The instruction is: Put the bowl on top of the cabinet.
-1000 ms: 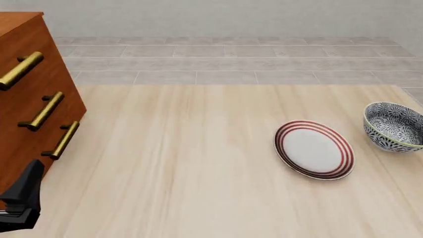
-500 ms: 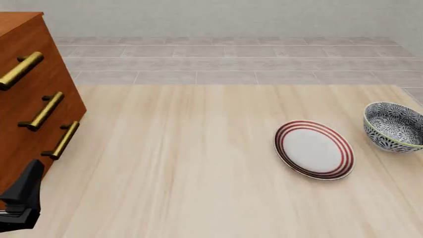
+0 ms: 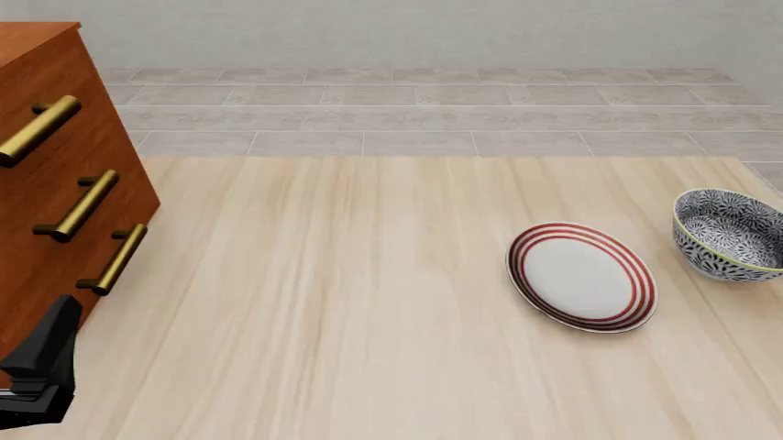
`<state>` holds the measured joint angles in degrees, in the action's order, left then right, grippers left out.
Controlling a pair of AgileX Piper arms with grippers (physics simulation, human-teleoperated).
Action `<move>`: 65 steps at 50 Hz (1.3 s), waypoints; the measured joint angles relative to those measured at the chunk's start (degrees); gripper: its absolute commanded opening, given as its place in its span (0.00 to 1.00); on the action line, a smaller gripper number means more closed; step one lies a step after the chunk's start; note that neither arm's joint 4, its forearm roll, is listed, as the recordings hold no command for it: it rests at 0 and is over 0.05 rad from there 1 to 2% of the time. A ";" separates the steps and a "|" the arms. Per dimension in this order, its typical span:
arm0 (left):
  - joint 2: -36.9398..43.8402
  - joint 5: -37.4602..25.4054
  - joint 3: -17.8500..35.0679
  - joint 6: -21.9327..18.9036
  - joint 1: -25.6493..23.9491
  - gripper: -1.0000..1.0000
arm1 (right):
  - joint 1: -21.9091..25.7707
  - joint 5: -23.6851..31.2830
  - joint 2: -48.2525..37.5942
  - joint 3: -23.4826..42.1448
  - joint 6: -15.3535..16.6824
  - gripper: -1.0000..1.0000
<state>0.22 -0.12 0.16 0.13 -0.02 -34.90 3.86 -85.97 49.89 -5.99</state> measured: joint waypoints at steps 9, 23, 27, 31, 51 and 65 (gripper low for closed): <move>0.00 0.00 0.00 0.00 0.00 1.00 | -0.09 -0.84 -1.25 -0.13 0.08 1.00; 0.00 0.00 0.00 0.00 0.00 1.00 | -0.14 -2.14 -3.18 -0.29 0.07 1.00; 0.00 0.00 0.00 0.00 0.00 1.00 | -0.17 -2.45 -3.67 -0.30 0.08 1.00; 0.00 0.00 0.00 0.00 0.00 1.00 | -0.16 -2.82 -4.20 -0.32 0.07 1.00; 0.00 0.00 0.00 0.00 0.00 1.00 | -0.08 -4.83 -7.34 -0.21 0.16 1.00; 0.00 0.00 0.00 0.00 0.00 1.00 | -0.07 -5.98 -9.40 0.01 0.33 1.00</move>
<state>0.22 -0.12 0.16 0.13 -0.03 -34.97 -2.12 -95.37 49.90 -5.67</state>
